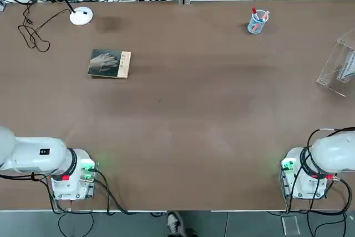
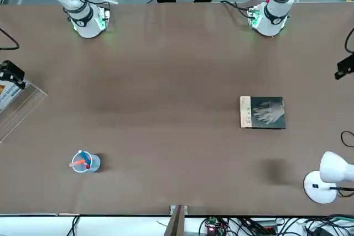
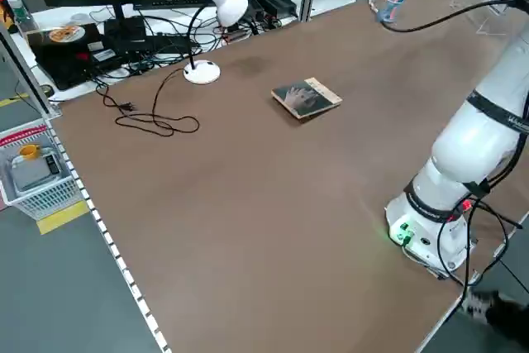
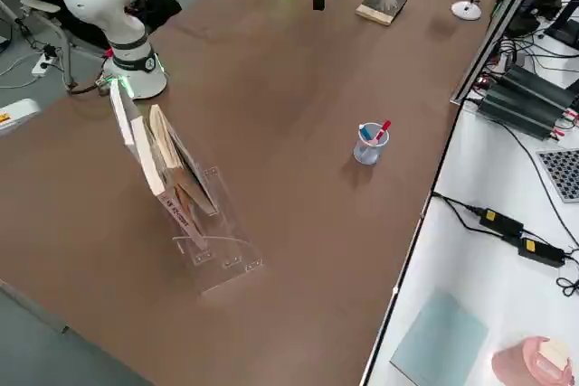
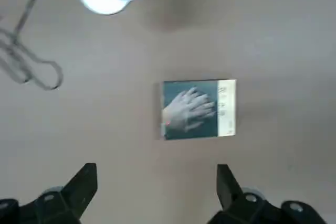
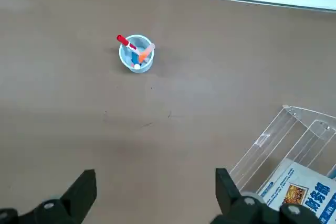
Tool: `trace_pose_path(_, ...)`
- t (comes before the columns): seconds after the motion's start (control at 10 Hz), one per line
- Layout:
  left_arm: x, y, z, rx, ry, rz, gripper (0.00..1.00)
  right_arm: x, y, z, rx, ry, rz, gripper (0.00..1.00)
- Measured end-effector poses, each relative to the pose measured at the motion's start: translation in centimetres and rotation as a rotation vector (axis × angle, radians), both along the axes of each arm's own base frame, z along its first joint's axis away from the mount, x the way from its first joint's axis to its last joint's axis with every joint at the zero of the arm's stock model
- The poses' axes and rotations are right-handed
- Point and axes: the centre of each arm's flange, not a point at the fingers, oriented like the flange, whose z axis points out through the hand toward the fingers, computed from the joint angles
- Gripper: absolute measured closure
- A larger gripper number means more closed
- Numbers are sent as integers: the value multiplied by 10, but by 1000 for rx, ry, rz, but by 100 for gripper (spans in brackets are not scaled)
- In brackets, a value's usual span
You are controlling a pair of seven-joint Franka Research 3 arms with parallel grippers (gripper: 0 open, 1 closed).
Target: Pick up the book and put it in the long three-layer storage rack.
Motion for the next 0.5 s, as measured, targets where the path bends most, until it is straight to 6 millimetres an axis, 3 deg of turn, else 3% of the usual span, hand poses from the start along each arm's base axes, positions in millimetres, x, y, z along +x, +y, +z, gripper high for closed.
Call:
trace_pose_path(0.3,29,7,-51,-90,17,-37,0,0,0,0,0,0,0,0)
trace_pose_path(0.5,36,14,-87,-140,66,-30,0,0,0,0,0,0,0,0)
